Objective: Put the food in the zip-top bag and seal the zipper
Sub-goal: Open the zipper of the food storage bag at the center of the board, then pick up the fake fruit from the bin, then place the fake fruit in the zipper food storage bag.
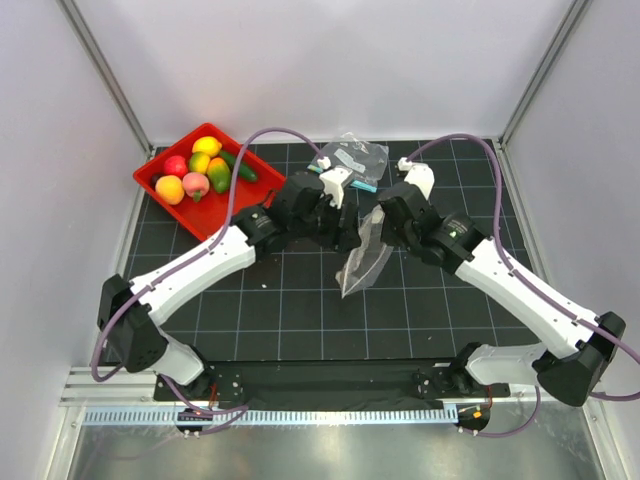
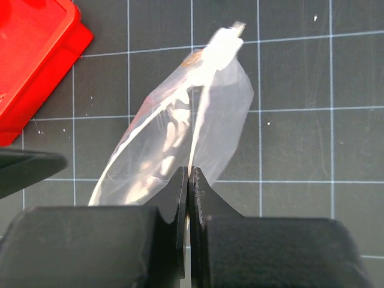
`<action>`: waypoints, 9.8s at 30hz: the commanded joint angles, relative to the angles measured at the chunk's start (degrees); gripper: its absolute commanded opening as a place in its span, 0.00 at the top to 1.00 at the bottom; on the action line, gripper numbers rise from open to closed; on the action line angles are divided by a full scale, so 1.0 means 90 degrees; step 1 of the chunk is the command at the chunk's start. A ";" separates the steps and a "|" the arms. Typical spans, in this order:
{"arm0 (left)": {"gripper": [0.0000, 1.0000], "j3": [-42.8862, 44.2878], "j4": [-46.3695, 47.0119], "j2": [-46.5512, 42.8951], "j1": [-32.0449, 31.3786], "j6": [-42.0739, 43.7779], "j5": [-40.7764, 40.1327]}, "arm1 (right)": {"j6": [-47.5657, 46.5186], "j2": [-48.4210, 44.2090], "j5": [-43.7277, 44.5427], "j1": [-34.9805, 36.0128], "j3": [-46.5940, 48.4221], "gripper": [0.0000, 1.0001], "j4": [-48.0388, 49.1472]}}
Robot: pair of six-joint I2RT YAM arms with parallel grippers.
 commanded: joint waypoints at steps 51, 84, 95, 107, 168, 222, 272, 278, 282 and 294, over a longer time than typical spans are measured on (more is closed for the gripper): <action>1.00 -0.2590 0.4342 0.1047 0.0647 -0.2846 -0.0303 | -0.1979 0.1227 -0.0407 0.0151 0.0010 0.75 0.1308; 0.49 -0.2980 0.4536 0.1050 0.1116 -0.2103 0.0263 | -0.2038 0.1754 0.0482 0.0415 0.1142 0.89 -0.0439; 0.21 -0.3420 0.5054 0.0344 0.1038 -0.1771 0.0263 | -0.1999 0.1930 0.0062 0.0425 0.0723 0.89 0.0156; 0.22 -0.4269 0.5787 -0.0778 0.0969 -0.1527 -0.0350 | -0.1921 0.2125 0.0462 0.0425 0.0303 0.95 0.0684; 0.03 0.1461 0.1861 0.4015 0.5589 -0.2757 -0.1202 | -0.2048 0.0270 -0.0456 0.0424 -0.0635 0.97 0.1358; 0.76 -0.3487 0.3571 -0.2164 0.2182 -0.3040 -0.0186 | -0.1726 0.0231 -0.0612 0.0415 -0.0137 0.98 0.0411; 0.70 -0.1517 0.0055 -0.1150 -0.0944 -0.2288 -0.2422 | -0.1365 0.0192 -0.1510 0.0425 -0.0185 0.99 0.0606; 0.45 -0.1292 0.0074 -0.0955 -0.1052 -0.2201 -0.2286 | -0.1306 -0.0129 -0.1452 0.0425 -0.0390 0.99 0.0752; 0.31 -0.1369 0.0230 -0.1101 -0.1120 -0.2220 -0.2198 | -0.1218 -0.0287 -0.1491 0.0425 -0.0586 0.99 0.0977; 0.11 -0.1399 -0.0033 -0.1774 -0.1101 -0.1996 -0.2480 | -0.1140 -0.0345 -0.1208 0.0415 -0.0674 0.99 0.0929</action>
